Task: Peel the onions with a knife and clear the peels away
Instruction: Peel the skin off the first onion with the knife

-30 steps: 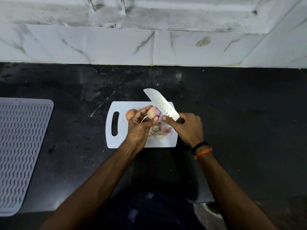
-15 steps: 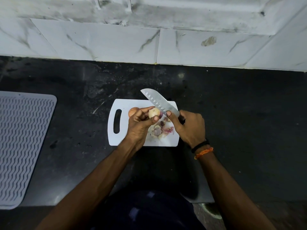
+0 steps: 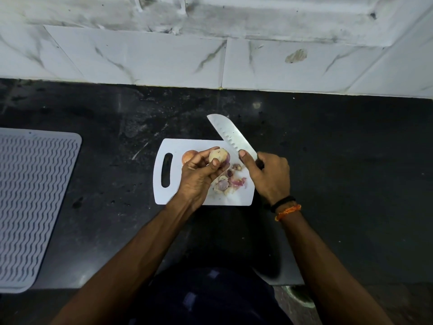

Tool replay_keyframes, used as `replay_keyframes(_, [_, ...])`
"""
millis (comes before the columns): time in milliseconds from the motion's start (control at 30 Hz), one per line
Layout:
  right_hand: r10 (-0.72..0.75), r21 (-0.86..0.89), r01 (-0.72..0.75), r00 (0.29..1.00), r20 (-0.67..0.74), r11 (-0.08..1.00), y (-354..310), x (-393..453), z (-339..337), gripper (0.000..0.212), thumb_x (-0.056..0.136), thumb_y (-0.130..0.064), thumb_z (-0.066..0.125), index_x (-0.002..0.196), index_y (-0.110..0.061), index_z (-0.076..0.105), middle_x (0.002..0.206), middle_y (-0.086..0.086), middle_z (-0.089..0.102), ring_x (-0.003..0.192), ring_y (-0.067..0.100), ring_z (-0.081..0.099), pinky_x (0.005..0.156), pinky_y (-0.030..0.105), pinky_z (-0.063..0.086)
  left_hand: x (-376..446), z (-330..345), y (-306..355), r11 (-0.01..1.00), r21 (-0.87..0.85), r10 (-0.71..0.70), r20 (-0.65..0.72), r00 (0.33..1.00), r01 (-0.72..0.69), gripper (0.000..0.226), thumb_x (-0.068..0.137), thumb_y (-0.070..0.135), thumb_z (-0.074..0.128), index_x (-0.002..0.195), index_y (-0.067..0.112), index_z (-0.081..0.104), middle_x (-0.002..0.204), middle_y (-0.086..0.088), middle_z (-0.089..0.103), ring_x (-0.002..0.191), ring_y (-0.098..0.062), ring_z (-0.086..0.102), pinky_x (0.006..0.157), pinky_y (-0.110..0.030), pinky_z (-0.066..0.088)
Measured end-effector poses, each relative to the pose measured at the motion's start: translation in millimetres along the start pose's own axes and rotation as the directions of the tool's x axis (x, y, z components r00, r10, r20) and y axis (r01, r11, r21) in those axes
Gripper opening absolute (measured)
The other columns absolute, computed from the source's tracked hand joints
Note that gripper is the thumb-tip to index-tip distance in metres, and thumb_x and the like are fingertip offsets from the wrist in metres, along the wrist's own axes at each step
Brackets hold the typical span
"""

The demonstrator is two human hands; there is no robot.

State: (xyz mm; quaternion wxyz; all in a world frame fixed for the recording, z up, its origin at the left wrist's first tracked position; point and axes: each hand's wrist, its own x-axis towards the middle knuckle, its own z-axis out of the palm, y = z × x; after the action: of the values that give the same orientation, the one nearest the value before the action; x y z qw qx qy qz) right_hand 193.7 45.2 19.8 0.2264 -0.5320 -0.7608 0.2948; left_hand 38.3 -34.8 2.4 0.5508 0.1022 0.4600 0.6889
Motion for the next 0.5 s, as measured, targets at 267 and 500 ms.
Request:
replay_keyframes(267, [-0.071,-0.051,0.074,0.996,0.057,0.996,0.4,-3.6,4.7,0.064,0.087,-0.073,0.050,0.051,-0.021,0.048,0.047,-0.004,0.050,0.043,0.011,0.047,0.047,0.022,0.030,0.4,-3.4,-3.3,1.000,-0.003,0.022,-0.021,1.000,-0.022,0.019,0.075,0.009,0.073,0.092,0.016,0.078,0.110,-0.012,0.072,0.101,-0.032,0.072,0.095,-0.047,0.057])
replay_keyframes(500, [0.030,0.018,-0.031,0.999,0.029,0.999,-0.9,-1.2,3.8,0.059,0.092,-0.060,0.058,0.054,-0.015,0.053,0.051,0.004,0.057,0.048,0.017,0.053,0.051,0.029,0.037,-1.2,1.0,-3.1,0.994,0.089,0.069,-0.021,0.997,-0.067,0.032,0.074,0.007,0.073,0.106,0.004,0.071,0.096,0.009,0.075,0.112,-0.039,0.064,0.104,-0.055,0.050])
